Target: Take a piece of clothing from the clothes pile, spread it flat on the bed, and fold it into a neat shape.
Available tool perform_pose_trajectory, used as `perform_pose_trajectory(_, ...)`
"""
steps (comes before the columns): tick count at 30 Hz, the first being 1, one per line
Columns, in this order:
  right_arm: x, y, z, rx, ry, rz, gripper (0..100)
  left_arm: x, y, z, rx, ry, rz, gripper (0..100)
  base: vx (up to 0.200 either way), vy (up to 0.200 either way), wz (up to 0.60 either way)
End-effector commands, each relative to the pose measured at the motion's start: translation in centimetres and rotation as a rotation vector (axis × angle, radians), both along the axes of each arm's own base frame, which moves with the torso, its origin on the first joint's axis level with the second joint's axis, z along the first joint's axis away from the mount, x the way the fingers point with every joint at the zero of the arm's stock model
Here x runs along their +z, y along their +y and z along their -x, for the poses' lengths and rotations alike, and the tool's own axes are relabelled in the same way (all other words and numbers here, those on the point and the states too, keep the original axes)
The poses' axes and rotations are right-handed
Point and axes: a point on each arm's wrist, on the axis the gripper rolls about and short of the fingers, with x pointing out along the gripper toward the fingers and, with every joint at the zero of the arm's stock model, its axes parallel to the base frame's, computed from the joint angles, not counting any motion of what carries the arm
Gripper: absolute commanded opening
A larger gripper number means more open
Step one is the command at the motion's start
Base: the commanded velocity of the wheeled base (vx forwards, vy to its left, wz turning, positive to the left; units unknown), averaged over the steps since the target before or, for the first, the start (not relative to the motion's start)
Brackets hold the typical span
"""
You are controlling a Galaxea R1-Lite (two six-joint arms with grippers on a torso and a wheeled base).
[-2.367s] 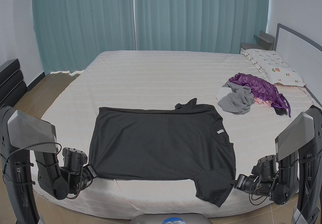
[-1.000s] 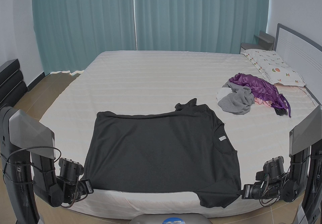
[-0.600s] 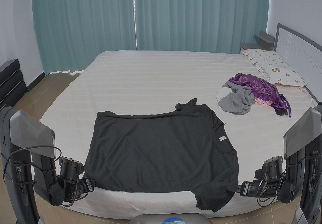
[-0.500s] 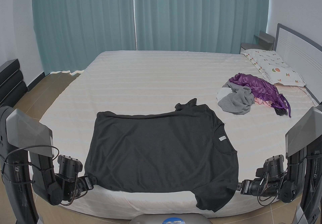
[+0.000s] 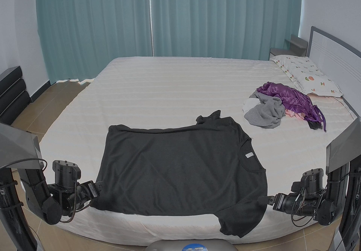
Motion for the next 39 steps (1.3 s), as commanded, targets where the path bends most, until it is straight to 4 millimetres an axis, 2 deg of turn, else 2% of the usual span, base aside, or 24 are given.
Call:
perform_pose_trajectory(1, 0.0, -0.1, 0.4, -0.004, 0.015, 0.001, 100, 0.3, 0.0, -0.3, 0.006, -0.023, 0.014, 100, 0.0, 0.0, 0.0)
perform_pose_trajectory(3, 0.0, -0.1, 0.4, -0.004, 0.015, 0.001, 100, 0.2, 0.0, -0.4, 0.01, -0.024, 0.023, 100, 0.0, 0.0, 0.0)
perform_pose_trajectory(12, 0.1, -0.1, 0.4, -0.015, 0.013, -0.013, 100, 0.2, 0.3, -0.7, 0.018, -0.026, 0.069, 100, 0.0, 0.2, 0.0)
perform_pose_trajectory(20, 0.3, 0.0, -0.1, -0.038, -0.031, -0.047, 100, 0.1, 0.2, -0.9, 0.014, -0.03, 0.079, 100, 0.0, 0.0, 0.0)
perform_pose_trajectory(27, 0.3, 0.0, -0.1, -0.054, -0.027, -0.061, 100, 0.5, 0.1, -2.1, 0.079, -0.079, 0.164, 100, 0.0, 0.0, 0.0)
perform_pose_trajectory(33, 0.4, 0.0, -0.1, -0.054, -0.028, -0.064, 100, 0.2, -0.1, -2.1, 0.056, -0.064, 0.183, 100, 0.2, 0.0, 0.0)
perform_pose_trajectory(39, 0.4, 0.0, -0.1, -0.059, -0.027, -0.069, 100, 0.7, -0.2, -3.2, 0.031, -0.102, 0.212, 100, 0.0, 0.0, 0.0)
